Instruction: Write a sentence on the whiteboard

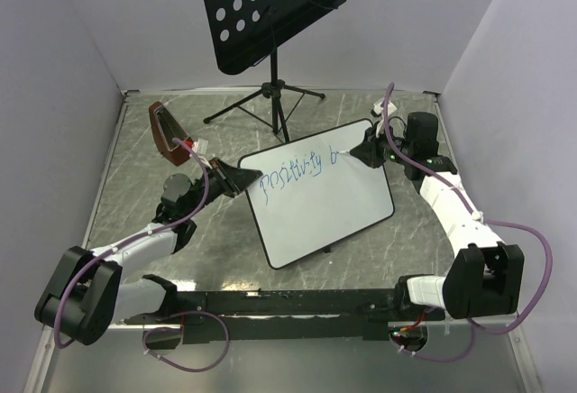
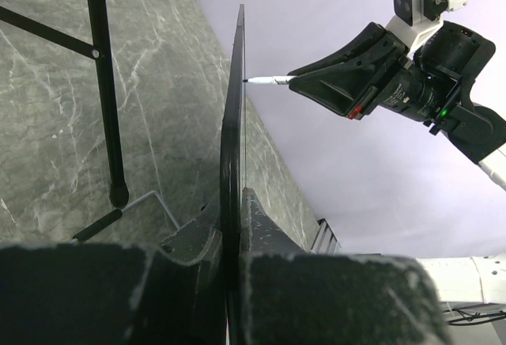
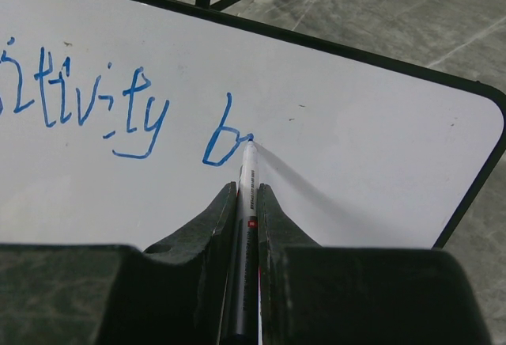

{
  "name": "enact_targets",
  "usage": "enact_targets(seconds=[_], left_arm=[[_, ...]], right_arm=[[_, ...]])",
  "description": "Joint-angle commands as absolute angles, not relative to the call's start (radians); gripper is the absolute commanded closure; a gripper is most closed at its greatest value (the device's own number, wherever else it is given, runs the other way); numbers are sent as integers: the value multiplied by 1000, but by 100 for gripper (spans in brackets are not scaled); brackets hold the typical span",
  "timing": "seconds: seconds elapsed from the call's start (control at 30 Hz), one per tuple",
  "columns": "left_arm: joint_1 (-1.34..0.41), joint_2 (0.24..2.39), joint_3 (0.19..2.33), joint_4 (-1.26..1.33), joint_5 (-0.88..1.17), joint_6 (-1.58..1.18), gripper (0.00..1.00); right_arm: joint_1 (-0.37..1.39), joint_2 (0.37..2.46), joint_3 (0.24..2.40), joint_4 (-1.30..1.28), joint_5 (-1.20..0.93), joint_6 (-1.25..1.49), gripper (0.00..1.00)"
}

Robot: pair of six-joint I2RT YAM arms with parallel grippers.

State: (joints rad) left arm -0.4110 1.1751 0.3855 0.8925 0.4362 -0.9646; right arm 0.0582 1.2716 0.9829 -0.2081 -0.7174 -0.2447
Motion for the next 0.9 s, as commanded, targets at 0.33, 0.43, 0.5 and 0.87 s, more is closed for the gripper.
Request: enact_targets(seconds=[0.33, 0.43, 0.5, 0.87], left_arm=[[-416, 1158, 400, 1014, 456, -933, 99], [-416, 1161, 402, 1015, 456, -933, 99], [-416, 1163, 400, 1019, 456, -936, 99], [-414, 1169, 407, 1017, 459, -934, 99]], right_arm=[[54, 1197, 931, -267, -735, -295, 100], [54, 1206, 940, -261, -736, -287, 100], [54, 1212, 948, -250, -733, -284, 100], [54, 1289, 1032, -210, -732, -233, 100]])
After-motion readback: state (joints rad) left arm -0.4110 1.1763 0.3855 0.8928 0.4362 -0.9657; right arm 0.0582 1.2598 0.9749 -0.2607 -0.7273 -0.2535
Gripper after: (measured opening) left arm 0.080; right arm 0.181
